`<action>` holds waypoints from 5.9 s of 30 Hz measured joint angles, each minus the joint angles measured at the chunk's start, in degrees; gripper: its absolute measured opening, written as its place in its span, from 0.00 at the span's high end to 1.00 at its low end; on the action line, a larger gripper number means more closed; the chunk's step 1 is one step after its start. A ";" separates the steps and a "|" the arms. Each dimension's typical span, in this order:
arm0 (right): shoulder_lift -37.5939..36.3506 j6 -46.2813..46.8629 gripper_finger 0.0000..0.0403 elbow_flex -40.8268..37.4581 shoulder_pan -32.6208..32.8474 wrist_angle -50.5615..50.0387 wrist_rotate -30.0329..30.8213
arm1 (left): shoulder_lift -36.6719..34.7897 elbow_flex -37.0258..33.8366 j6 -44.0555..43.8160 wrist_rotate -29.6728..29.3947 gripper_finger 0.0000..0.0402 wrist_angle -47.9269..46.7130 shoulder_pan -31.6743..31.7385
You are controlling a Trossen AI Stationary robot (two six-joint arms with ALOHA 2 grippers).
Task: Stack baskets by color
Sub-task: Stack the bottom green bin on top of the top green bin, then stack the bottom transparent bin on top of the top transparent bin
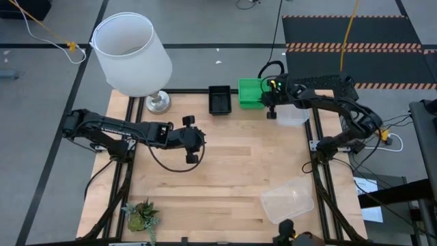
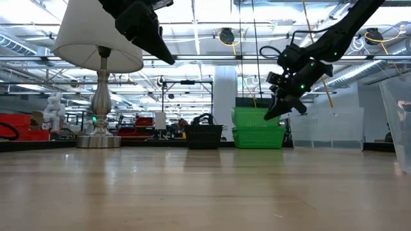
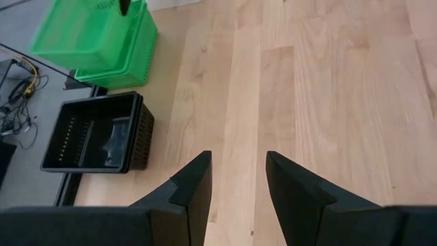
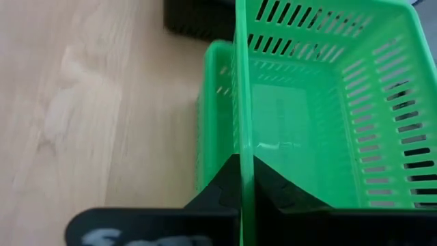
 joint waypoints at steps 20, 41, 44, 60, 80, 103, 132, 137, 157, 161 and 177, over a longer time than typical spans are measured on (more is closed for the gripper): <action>1.49 1.38 0.79 -0.04 0.13 0.18 3.26 | 0.00 0.02 0.07 0.00 0.65 -0.02 0.00; -27.81 41.61 0.57 0.00 28.89 -21.60 27.90 | 0.11 0.07 5.34 -0.04 0.65 6.42 0.31; -31.26 51.00 0.57 0.00 36.64 -26.50 30.26 | 0.11 0.07 5.27 -0.04 0.65 6.45 0.30; -25.69 85.18 0.58 -0.02 68.16 -30.74 33.19 | 0.11 0.07 -8.09 2.37 0.65 3.54 -2.31; -14.62 105.71 0.58 1.22 97.30 -21.93 35.72 | 12.31 0.07 -20.64 0.38 0.65 16.96 -12.88; 4.02 120.88 0.58 11.32 101.80 -21.52 30.96 | 13.31 0.07 -21.83 0.88 0.65 20.50 -15.56; 6.00 103.74 0.96 11.46 101.63 -31.58 23.83 | 13.31 0.07 -21.41 1.03 0.65 20.50 -15.56; 5.52 92.50 0.98 11.30 101.52 -31.93 23.45 | 13.29 0.07 -21.41 1.01 0.65 20.52 -15.56; 5.53 101.81 0.83 11.23 100.24 -36.72 21.91 | 13.27 0.07 -19.38 0.98 0.65 24.48 -15.50; 5.53 114.01 0.67 11.23 100.15 -37.42 19.03 | 13.27 0.07 -19.39 0.98 0.65 24.48 -15.50; 4.33 136.31 0.53 11.23 97.12 -41.39 18.66 | 13.27 0.07 -19.95 1.38 0.65 24.83 -15.76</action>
